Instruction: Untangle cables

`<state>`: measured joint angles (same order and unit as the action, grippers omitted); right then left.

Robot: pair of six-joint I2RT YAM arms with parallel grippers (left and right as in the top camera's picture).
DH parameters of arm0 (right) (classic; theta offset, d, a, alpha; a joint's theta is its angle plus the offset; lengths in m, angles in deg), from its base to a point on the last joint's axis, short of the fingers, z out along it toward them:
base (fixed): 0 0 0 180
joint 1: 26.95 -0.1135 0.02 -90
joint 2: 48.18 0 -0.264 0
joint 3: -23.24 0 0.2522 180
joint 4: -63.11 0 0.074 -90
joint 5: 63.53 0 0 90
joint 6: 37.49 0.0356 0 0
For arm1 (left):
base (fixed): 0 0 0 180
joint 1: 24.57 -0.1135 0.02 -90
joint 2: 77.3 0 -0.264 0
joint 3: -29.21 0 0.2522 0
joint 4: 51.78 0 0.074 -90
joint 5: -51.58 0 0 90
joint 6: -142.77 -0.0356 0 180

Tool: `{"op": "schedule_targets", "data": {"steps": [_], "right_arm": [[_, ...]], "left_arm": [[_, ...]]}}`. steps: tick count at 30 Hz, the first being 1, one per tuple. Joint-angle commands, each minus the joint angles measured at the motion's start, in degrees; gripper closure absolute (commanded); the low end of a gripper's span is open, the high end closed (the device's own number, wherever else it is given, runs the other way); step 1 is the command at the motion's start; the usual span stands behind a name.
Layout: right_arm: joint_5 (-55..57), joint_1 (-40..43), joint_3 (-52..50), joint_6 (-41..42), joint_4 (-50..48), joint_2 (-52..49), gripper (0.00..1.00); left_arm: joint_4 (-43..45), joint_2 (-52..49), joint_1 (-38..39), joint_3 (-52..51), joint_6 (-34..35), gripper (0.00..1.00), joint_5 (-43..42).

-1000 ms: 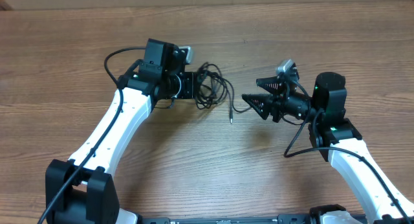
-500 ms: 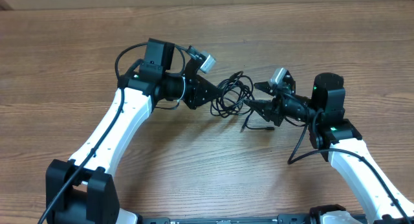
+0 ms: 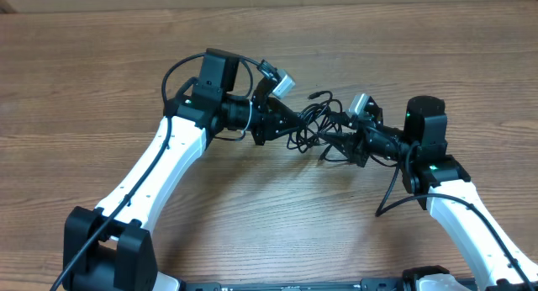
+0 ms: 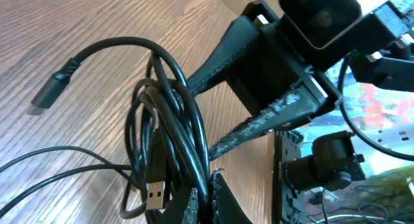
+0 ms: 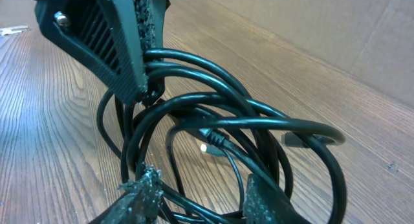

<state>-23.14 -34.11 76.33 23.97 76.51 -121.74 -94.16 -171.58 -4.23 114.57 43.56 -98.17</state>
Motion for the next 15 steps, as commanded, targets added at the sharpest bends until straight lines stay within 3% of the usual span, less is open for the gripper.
{"op": "schedule_targets", "data": {"steps": [1,11,13,15], "right_arm": [[-0.4,0.1,0.8,-0.5,-0.2,0.8,0.63],[0.5,0.1,0.8,-0.5,-0.2,0.8,0.86],[0.7,0.1,0.8,-0.5,-0.2,0.8,0.86],[0.7,0.1,0.8,-0.5,-0.1,0.8,0.70]], "left_arm": [[0.5,-0.1,1.0,-0.2,-1.1,0.96,-3.6],[0.6,-0.1,1.5,-0.2,-1.1,0.96,-3.5],[0.6,-0.1,1.5,-0.2,-1.1,0.96,-3.5],[0.6,-0.1,1.5,-0.2,-1.1,0.96,-2.6]]}}
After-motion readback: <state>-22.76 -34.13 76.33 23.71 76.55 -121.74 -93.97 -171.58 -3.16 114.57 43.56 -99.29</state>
